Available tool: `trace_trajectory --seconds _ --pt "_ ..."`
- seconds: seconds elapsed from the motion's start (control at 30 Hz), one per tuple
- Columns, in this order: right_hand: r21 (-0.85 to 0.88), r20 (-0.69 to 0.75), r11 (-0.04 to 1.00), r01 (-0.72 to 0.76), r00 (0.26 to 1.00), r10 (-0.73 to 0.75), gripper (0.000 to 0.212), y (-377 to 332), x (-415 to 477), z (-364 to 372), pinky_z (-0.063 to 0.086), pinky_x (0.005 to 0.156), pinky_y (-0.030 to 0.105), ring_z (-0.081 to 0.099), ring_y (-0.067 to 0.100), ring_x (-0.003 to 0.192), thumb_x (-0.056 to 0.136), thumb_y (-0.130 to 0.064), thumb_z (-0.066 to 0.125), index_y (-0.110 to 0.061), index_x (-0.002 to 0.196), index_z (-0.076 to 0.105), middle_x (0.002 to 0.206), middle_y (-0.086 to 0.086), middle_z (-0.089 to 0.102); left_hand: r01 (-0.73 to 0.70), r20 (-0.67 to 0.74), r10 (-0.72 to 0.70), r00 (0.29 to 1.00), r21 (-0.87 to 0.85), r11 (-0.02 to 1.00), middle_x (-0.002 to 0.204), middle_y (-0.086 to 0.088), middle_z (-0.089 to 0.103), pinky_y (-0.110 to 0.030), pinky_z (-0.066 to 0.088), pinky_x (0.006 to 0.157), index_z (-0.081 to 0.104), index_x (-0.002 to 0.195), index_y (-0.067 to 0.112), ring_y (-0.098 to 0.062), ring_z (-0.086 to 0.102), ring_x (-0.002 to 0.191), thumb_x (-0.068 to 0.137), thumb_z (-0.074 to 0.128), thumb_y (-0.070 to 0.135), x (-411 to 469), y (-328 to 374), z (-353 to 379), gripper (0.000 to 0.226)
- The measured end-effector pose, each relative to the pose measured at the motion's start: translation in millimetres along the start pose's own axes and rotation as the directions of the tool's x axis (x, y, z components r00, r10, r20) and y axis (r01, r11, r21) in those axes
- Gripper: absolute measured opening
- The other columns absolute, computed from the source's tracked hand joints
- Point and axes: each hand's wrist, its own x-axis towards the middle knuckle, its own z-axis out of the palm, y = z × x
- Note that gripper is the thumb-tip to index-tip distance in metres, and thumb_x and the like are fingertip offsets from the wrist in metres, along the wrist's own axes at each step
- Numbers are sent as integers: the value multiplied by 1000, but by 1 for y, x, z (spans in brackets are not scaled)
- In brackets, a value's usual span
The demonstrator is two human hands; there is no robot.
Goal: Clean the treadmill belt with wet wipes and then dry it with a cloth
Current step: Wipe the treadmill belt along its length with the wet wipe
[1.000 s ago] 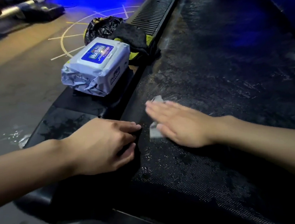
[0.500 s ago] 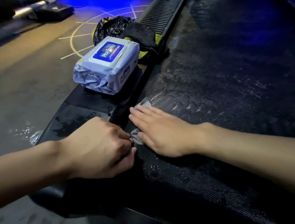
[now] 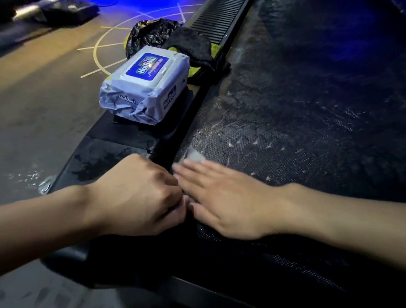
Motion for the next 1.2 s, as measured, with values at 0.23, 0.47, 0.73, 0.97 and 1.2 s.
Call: trace_trajectory --seconds 0.23,0.47,0.73,0.97,1.2 --pt "19 -48 997 -69 996 70 62 0 -18 1 -7 123 34 -6 17 153 104 -42 17 -11 158 15 167 6 1 -15 -24 16 1000 60 998 62 -4 53 -37 46 51 50 59 15 -30 54 56 93 51 27 7 6 6 36" --pt "-9 19 994 -108 994 108 69 4 -46 -6 -13 122 34 -20 10 150 98 -48 6 -17 159 0 166 -1 -11 13 2 -14 1000 59 998 67 -3 53 -38 48 55 52 64 16 -30 55 61 93 47 33 14 11 6 34" --pt "-4 49 979 -204 978 203 60 18 -66 -7 -11 123 36 -27 5 146 105 -42 13 -22 158 -7 163 -8 -19 38 46 -35 998 -60 997 92 -3 61 -39 50 74 62 83 13 -27 58 80 95 41 34 29 11 13 32" --pt "-4 63 971 -240 969 240 60 28 -82 -9 -10 123 37 -26 4 146 105 -42 12 -23 158 -6 164 -8 -18 15 78 -5 997 -126 992 98 -3 64 -38 51 78 63 79 12 -25 59 84 94 42 32 47 15 16 33" --pt "31 92 977 -209 974 205 62 32 -103 -7 -11 122 36 -27 -1 145 101 -45 8 -26 159 -5 163 -13 -17 12 149 4 989 -104 995 107 -1 62 -37 50 84 63 84 14 -23 58 91 85 46 28 61 19 17 21"
